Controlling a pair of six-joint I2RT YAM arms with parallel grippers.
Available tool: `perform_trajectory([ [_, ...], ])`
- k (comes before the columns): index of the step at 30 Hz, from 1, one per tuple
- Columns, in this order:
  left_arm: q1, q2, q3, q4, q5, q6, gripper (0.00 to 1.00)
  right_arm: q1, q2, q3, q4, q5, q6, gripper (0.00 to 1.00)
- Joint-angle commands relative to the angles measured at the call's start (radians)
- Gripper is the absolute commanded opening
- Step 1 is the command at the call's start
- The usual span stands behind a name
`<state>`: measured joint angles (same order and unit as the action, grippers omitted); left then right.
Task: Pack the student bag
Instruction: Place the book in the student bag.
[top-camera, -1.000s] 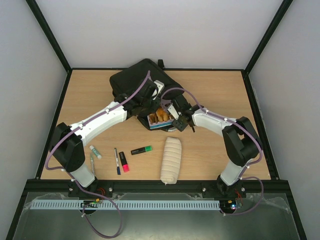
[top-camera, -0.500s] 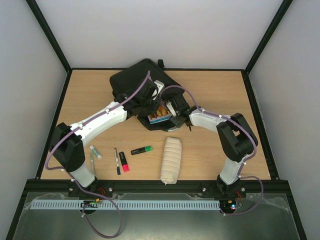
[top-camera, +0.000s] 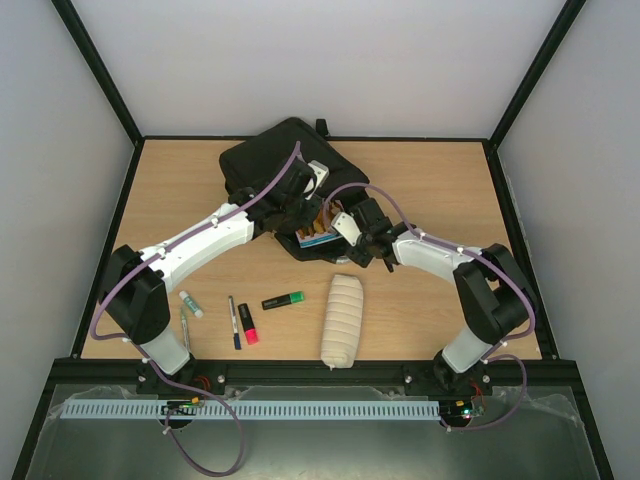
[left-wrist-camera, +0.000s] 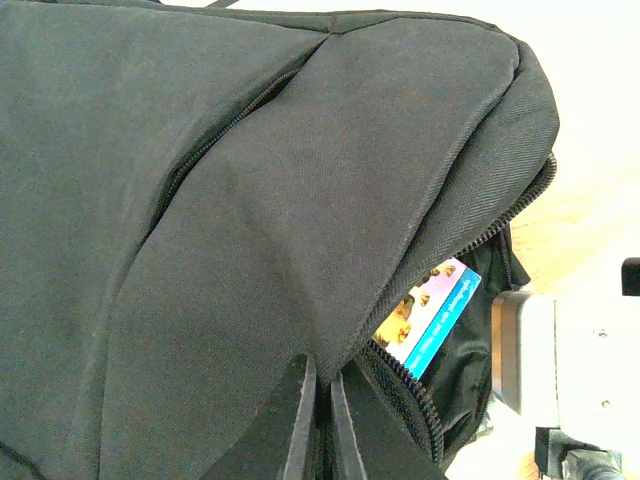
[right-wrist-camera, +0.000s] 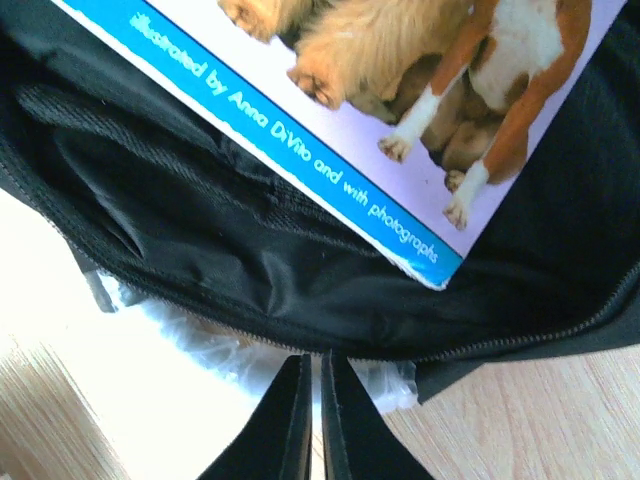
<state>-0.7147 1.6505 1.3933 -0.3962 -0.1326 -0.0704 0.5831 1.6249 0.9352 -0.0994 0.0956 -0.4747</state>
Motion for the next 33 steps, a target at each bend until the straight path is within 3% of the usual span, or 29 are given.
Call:
perform_trajectory([
  [1, -0.005, -0.035, 0.016, 0.046, 0.030, -0.002, 0.02, 0.006, 0.024, 0.006, 0.051, -0.057, -0.019, 0.02],
  [15, -0.001, -0.044, 0.017, 0.045, 0.032, 0.000, 0.02, 0.006, 0.155, 0.030, 0.319, -0.021, -0.042, 0.01],
  [23, -0.002, -0.031, 0.017, 0.044, 0.040, -0.005, 0.02, 0.006, 0.204, -0.020, 0.617, 0.148, 0.051, 0.01],
  [27, -0.002, -0.028, 0.017, 0.045, 0.039, -0.005, 0.02, 0.006, 0.213, -0.014, 0.595, 0.148, 0.081, 0.01],
  [33, -0.005, -0.024, 0.012, 0.045, 0.024, -0.003, 0.02, 0.006, 0.084, -0.029, 0.394, 0.026, 0.091, 0.05],
])
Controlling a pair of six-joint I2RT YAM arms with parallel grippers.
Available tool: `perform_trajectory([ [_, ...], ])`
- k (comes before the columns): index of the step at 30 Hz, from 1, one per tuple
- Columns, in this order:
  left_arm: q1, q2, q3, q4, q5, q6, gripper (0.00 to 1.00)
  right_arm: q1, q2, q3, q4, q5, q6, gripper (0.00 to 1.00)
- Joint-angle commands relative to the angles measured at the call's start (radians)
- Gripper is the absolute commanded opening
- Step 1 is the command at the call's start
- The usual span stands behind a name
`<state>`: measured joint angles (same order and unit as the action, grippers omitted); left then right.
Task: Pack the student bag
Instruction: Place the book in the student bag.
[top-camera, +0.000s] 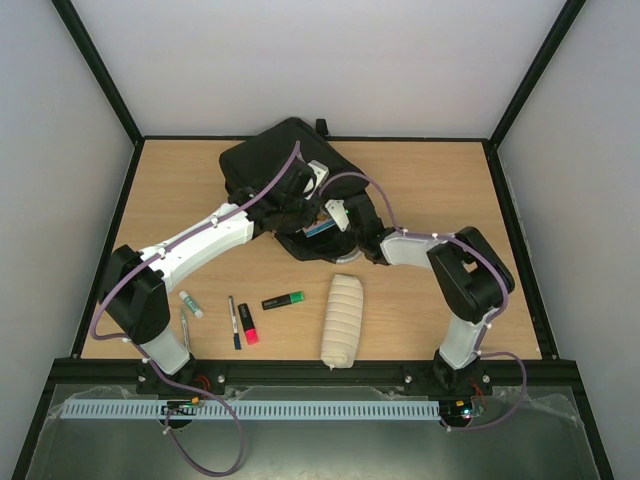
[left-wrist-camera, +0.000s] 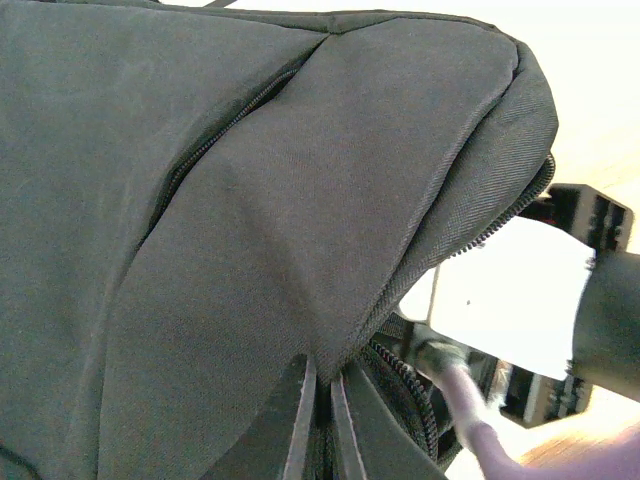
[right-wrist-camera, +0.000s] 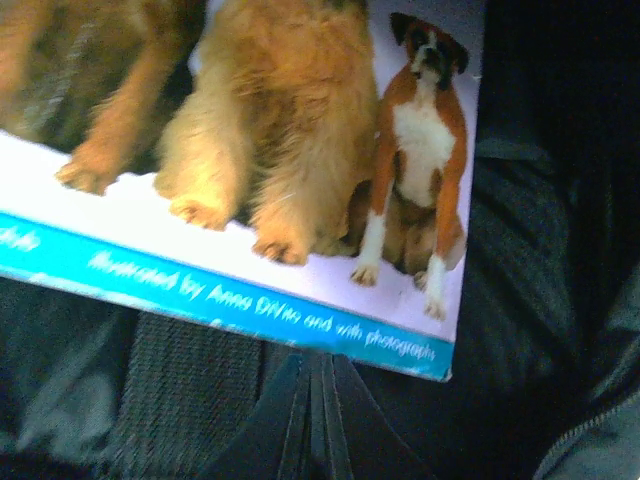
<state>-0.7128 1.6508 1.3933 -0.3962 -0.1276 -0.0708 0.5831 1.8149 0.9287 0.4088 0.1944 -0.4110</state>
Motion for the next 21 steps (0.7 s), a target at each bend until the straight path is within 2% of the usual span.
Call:
perform_trajectory([
  [1, -0.008, -0.023, 0.012, 0.044, 0.016, -0.003, 0.02, 0.006, -0.139, -0.029, -0.158, -0.091, 0.027, 0.06],
  [7, -0.028, -0.019, 0.008, 0.042, -0.007, 0.001, 0.02, 0.006, -0.354, -0.063, -0.466, -0.179, 0.083, 0.18],
  [12, -0.041, -0.015, 0.009, 0.041, -0.015, 0.003, 0.02, 0.006, -0.518, -0.103, -0.732, -0.371, 0.019, 0.39],
  [16, -0.052, 0.001, 0.008, 0.037, -0.024, 0.006, 0.02, 0.006, -0.564, -0.107, -0.955, -0.566, -0.059, 0.44],
  [21, -0.075, 0.050, 0.022, 0.010, -0.037, -0.005, 0.02, 0.006, -0.605, -0.160, -1.013, -0.606, -0.100, 0.45],
])
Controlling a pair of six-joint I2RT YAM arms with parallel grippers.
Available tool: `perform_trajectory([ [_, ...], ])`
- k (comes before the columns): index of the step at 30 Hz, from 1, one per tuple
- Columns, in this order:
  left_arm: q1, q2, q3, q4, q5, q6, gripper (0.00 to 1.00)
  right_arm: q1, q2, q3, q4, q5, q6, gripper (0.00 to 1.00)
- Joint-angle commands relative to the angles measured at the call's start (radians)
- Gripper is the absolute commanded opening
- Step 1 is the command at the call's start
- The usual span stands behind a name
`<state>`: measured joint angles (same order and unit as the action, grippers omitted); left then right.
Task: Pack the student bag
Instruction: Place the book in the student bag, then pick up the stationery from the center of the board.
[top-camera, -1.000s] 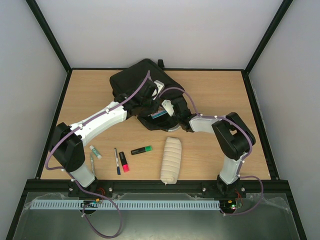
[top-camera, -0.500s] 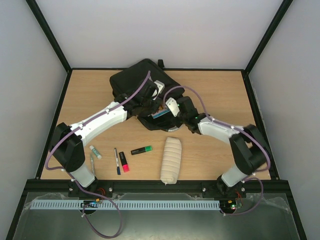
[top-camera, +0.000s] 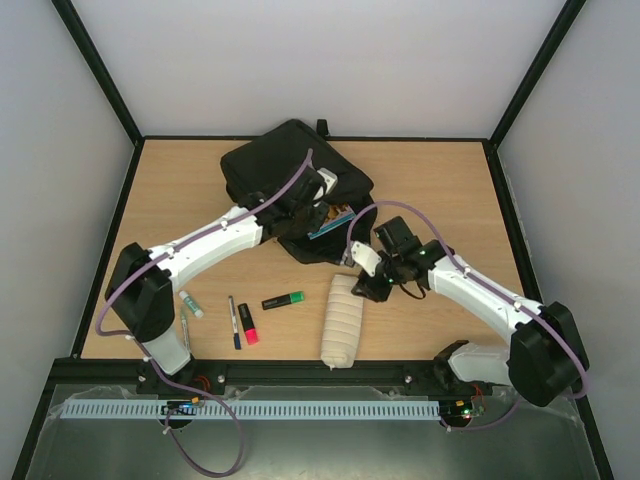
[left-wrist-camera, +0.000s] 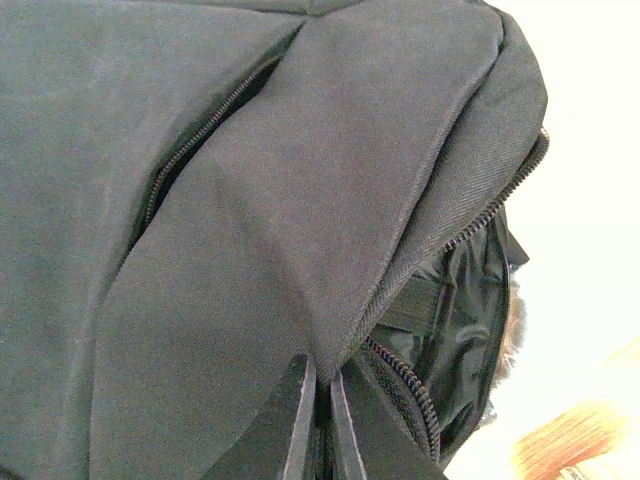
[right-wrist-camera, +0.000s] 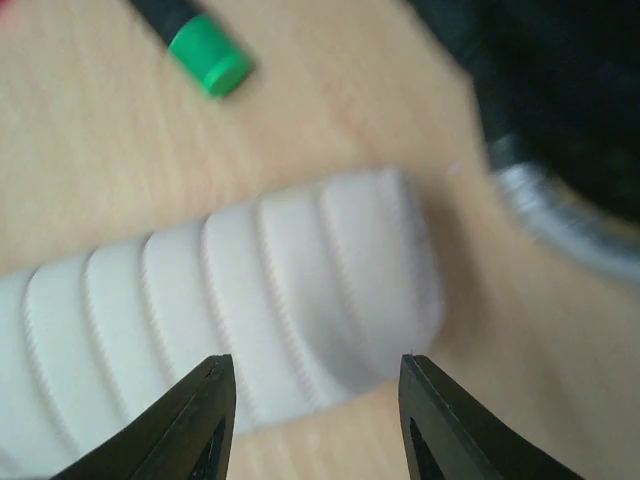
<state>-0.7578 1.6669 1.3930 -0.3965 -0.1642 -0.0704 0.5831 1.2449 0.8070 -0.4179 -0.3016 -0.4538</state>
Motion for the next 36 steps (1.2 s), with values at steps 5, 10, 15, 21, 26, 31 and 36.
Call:
perform_trajectory([
  [5, -0.041, 0.105, 0.052, -0.088, 0.023, -0.050, 0.03, 0.007, -0.077, -0.084, -0.176, -0.184, -0.059, 0.48],
  [10, -0.042, 0.122, 0.009, -0.141, 0.111, -0.076, 0.13, 0.006, -0.082, -0.112, -0.087, -0.131, 0.001, 0.46],
  [15, -0.047, 0.039, -0.070, -0.157, 0.236, -0.126, 0.58, 0.006, -0.067, -0.124, -0.087, -0.171, -0.006, 0.46],
  [21, -0.048, -0.156, -0.245, -0.114, 0.372, -0.249, 0.70, 0.006, -0.039, -0.123, -0.088, -0.168, -0.008, 0.46],
  [26, -0.054, -0.263, -0.448, 0.003, 0.566, -0.403, 0.73, 0.006, -0.030, -0.126, -0.082, -0.144, -0.005, 0.46],
  [31, -0.100, -0.280, -0.560, 0.086, 0.599, -0.492, 0.73, 0.006, -0.024, -0.121, -0.082, -0.139, -0.002, 0.46],
  [36, -0.155, -0.214, -0.601, 0.183, 0.650, -0.535, 0.73, 0.006, -0.041, -0.121, -0.073, -0.120, 0.006, 0.46],
])
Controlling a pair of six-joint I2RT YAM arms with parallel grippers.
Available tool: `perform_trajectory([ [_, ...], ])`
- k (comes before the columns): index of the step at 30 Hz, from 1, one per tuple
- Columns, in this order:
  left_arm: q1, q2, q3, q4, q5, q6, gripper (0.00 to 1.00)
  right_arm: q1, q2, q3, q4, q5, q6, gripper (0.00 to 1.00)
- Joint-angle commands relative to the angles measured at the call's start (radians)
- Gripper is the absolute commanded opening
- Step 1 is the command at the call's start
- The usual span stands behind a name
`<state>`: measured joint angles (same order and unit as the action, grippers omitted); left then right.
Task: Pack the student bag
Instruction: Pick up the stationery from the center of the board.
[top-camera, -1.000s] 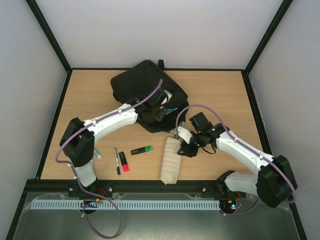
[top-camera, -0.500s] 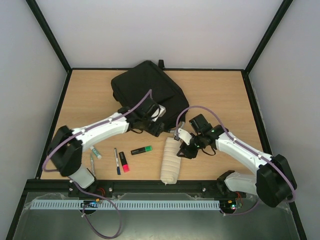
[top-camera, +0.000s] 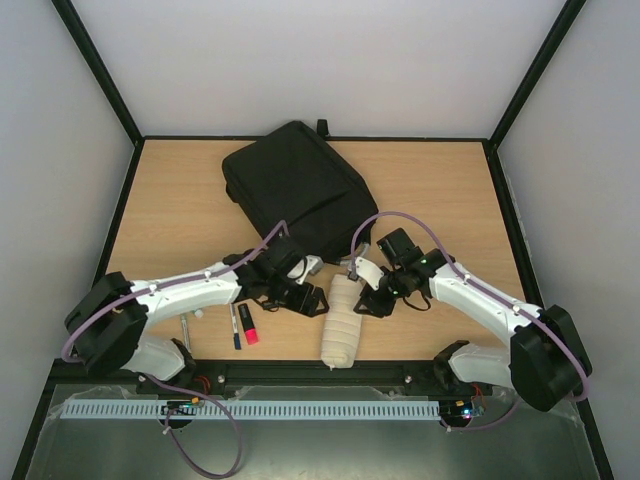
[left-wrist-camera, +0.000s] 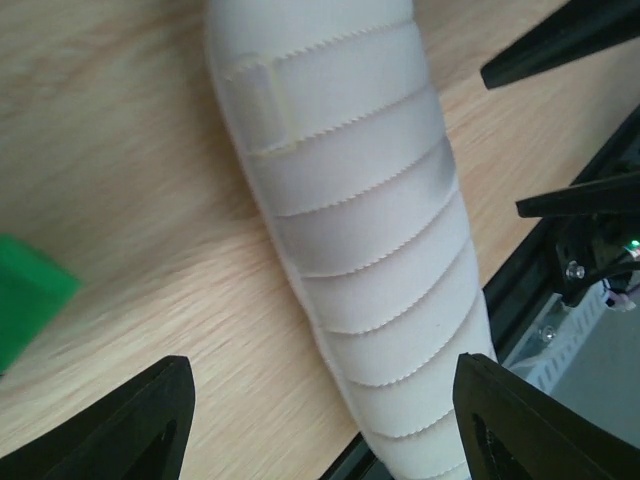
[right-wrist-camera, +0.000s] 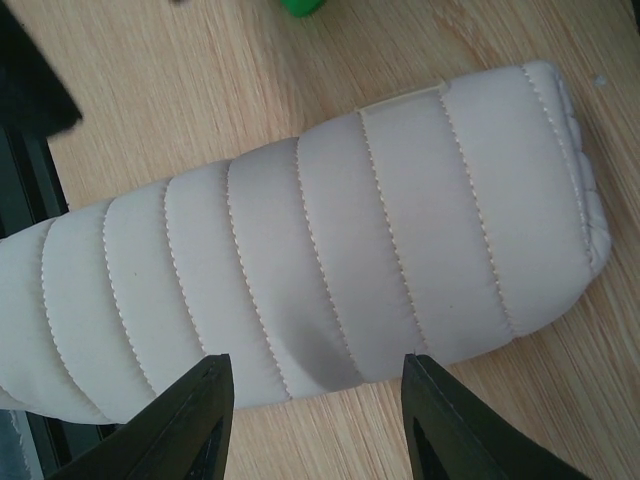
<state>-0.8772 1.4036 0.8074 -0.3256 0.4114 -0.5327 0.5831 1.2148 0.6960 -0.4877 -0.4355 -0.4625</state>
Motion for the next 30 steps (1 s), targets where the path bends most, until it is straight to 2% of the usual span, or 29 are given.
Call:
perform_trajectory([
  [1, -0.047, 0.072, -0.011, 0.121, 0.075, -0.079, 0.73, 0.006, -0.013, -0.011, 0.001, 0.027, 0.021, 0.46],
  [10, -0.082, 0.247, 0.046, 0.236, 0.100, -0.145, 0.61, -0.012, -0.104, -0.028, 0.126, 0.284, 0.127, 0.44],
  [18, -0.087, 0.347, 0.160, 0.268, 0.066, -0.166, 0.30, -0.119, -0.164, -0.024, 0.190, 0.438, 0.189, 0.44],
  [20, -0.080, 0.355, 0.194, 0.273, 0.050, -0.177, 0.19, -0.181, -0.202, -0.011, 0.193, 0.433, 0.205, 0.47],
  [24, -0.057, 0.369, 0.260, 0.296, 0.033, -0.184, 0.07, -0.304, -0.233, 0.054, 0.135, 0.346, 0.245, 0.53],
  [28, -0.033, 0.353, 0.300, 0.321, 0.015, -0.189, 0.02, -0.376, -0.212, 0.149, 0.038, 0.236, 0.321, 0.58],
  [30, -0.026, 0.318, 0.297, 0.341, -0.019, -0.192, 0.02, -0.399, -0.202, 0.188, -0.002, 0.178, 0.356, 0.68],
])
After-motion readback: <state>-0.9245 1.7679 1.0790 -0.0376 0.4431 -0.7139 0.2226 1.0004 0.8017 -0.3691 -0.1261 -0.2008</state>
